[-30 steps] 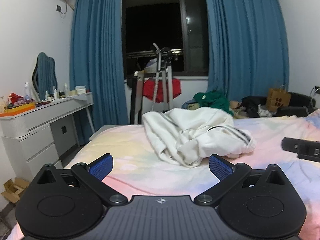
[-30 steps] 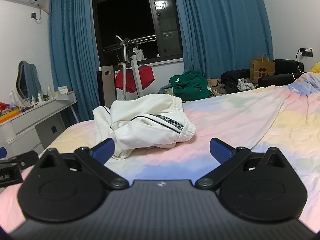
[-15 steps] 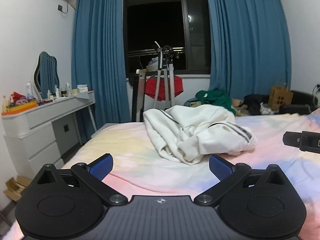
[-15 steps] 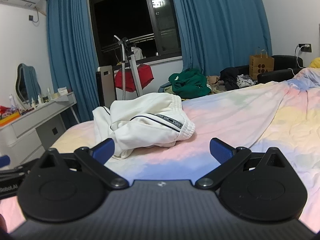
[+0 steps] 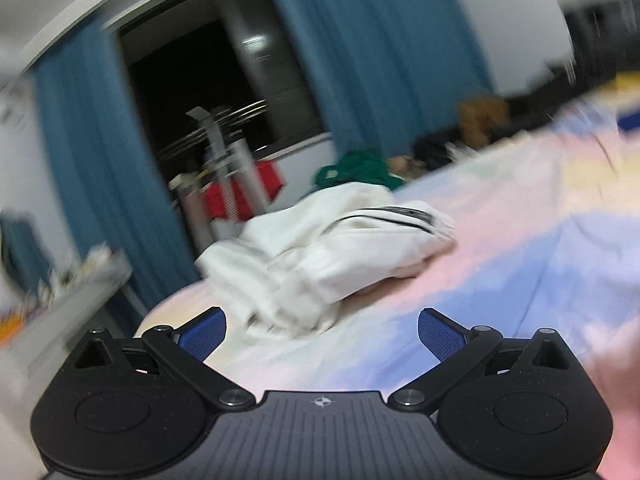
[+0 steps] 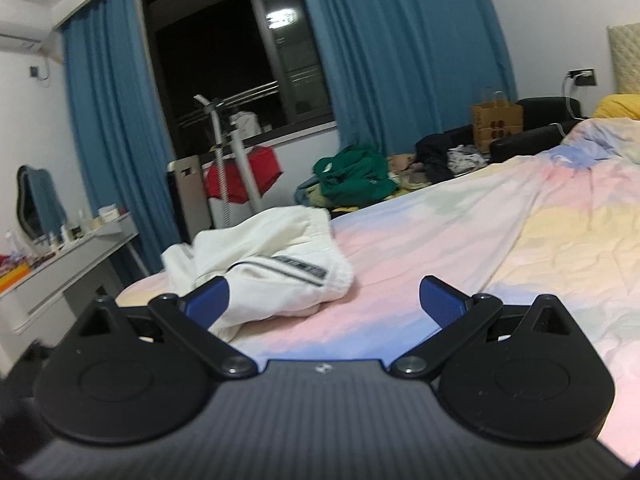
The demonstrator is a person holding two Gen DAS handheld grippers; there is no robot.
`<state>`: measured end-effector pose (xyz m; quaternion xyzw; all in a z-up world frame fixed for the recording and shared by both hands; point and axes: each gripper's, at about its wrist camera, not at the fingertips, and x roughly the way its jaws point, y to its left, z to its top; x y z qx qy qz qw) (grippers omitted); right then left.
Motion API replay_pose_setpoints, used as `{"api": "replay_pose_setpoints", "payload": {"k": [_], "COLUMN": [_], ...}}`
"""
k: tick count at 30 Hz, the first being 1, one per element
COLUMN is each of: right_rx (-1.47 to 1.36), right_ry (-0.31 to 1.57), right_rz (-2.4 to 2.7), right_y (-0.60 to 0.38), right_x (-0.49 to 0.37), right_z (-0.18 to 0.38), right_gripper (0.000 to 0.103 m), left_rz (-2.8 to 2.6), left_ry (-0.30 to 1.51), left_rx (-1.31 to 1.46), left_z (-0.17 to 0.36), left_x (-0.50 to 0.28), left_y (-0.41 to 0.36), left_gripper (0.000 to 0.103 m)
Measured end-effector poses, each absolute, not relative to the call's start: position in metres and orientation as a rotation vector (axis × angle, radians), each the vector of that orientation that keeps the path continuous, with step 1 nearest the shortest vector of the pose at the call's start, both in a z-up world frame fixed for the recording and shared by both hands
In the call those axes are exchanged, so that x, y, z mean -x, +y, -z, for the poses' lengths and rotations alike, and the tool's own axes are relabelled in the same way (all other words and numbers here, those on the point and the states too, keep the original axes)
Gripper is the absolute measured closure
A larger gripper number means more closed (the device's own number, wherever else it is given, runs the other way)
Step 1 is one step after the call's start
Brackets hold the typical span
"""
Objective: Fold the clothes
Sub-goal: 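Reach the left tool down and grasp the sweatpants' elastic cuff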
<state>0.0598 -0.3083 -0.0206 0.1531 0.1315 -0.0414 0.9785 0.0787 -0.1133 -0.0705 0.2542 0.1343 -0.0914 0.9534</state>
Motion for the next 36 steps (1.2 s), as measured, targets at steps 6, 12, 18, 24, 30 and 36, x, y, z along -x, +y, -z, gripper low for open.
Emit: {"api": "replay_pose_setpoints", "payload": {"k": [6, 12, 18, 24, 30, 36], "right_rx": [-0.409, -0.462, -0.533, -0.568, -0.587, -0.577], "right_ry": [0.277, 0.318, 0.346, 0.375, 0.354, 0.309], "right_rz": [0.154, 0.168, 0.167, 0.17, 0.17, 0.168], "right_y": [-0.346, -0.36, -0.373, -0.377, -0.378, -0.377], "right_x": [-0.07, -0.085, -0.098, -0.11, -0.111, -0.106], "right_z": [0.04, 0.058, 0.074, 0.088, 0.09, 0.083], "right_gripper": [0.0, 0.0, 0.0, 0.0, 0.0, 0.0], "left_rz": [0.301, 0.334, 0.302, 0.328, 0.334, 0.341], "left_ry": [0.238, 0.201, 0.23, 0.326, 0.318, 0.265], "left_rx": [-0.755, -0.993, -1.126, -1.134, -0.952, -0.744], "left_z": [0.106, 0.137, 0.166, 0.192, 0.162, 0.089], "left_x": [-0.162, -0.246, -0.318, -0.357, -0.353, -0.313], "left_y": [-0.189, -0.261, -0.314, -0.338, -0.312, -0.255], "left_gripper": [0.0, 0.0, 0.0, 0.038, 0.084, 0.091]}}
